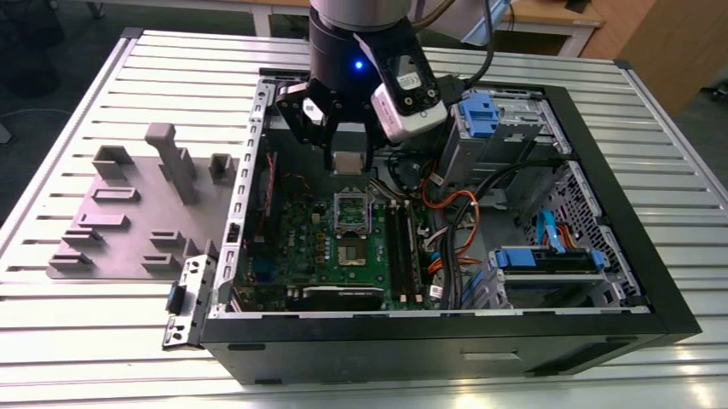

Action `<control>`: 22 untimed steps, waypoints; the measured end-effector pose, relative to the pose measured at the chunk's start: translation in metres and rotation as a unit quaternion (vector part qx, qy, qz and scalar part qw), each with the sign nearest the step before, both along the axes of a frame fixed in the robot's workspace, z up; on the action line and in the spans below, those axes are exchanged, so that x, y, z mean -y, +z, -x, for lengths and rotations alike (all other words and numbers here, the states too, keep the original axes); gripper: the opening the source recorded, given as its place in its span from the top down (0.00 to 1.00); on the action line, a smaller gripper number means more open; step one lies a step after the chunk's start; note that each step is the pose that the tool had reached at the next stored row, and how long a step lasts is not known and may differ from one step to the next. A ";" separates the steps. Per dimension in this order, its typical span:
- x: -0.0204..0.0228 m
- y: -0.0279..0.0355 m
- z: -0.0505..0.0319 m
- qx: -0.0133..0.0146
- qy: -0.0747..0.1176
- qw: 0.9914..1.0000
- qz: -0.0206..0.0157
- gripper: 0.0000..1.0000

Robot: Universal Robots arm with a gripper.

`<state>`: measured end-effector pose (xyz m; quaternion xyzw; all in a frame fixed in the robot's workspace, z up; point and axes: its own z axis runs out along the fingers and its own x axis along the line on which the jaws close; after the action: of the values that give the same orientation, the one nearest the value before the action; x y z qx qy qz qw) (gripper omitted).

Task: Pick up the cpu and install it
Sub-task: 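Place the cpu into insertion slot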

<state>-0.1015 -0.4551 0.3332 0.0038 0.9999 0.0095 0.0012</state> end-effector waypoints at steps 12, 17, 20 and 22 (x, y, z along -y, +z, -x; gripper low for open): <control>0.0030 -0.0120 -0.0013 0.000 0.000 1.000 0.000 0.53; 0.0076 -0.0207 -0.0032 0.000 0.000 1.000 0.000 0.53; 0.0093 -0.0261 -0.0039 0.000 -0.001 1.000 0.000 0.53; 0.0096 -0.0298 -0.0056 0.000 -0.001 1.000 0.000 0.53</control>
<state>-0.0958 -0.4647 0.3034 0.0048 0.9999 0.0097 0.0015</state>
